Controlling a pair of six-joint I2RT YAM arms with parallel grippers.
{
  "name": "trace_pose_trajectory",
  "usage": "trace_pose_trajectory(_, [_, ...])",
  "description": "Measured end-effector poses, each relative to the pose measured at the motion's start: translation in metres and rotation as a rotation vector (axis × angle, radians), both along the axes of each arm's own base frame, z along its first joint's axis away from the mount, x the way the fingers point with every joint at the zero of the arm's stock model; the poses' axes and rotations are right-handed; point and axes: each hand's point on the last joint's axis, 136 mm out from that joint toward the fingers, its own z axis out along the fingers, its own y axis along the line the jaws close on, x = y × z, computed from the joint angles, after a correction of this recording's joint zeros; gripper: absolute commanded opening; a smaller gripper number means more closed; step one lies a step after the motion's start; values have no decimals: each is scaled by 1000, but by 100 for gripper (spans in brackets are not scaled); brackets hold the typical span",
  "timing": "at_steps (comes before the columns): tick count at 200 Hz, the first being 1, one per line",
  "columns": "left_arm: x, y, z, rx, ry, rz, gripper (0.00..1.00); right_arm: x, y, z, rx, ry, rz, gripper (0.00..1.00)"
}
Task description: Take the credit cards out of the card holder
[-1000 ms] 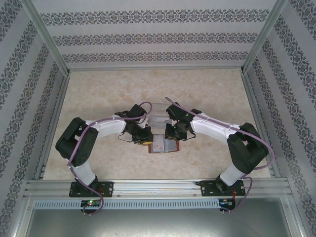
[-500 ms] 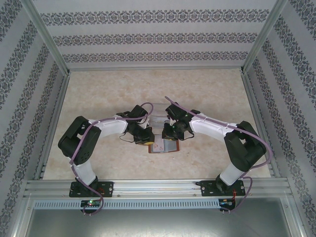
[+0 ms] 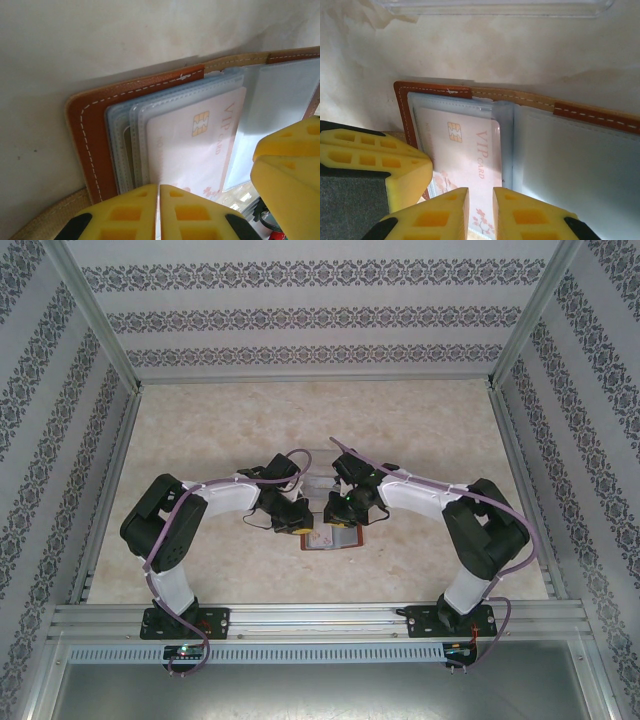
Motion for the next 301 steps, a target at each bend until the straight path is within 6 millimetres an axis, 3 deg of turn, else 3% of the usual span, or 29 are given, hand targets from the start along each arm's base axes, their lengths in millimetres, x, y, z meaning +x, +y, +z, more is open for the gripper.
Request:
trace_pose_trajectory(248, [0,0,0,0,0,0,10,-3,1,-15,-24,29,9,21])
trace_pose_trajectory(301, [0,0,0,1,0,0,10,-4,-6,-17,-66,30,2,21])
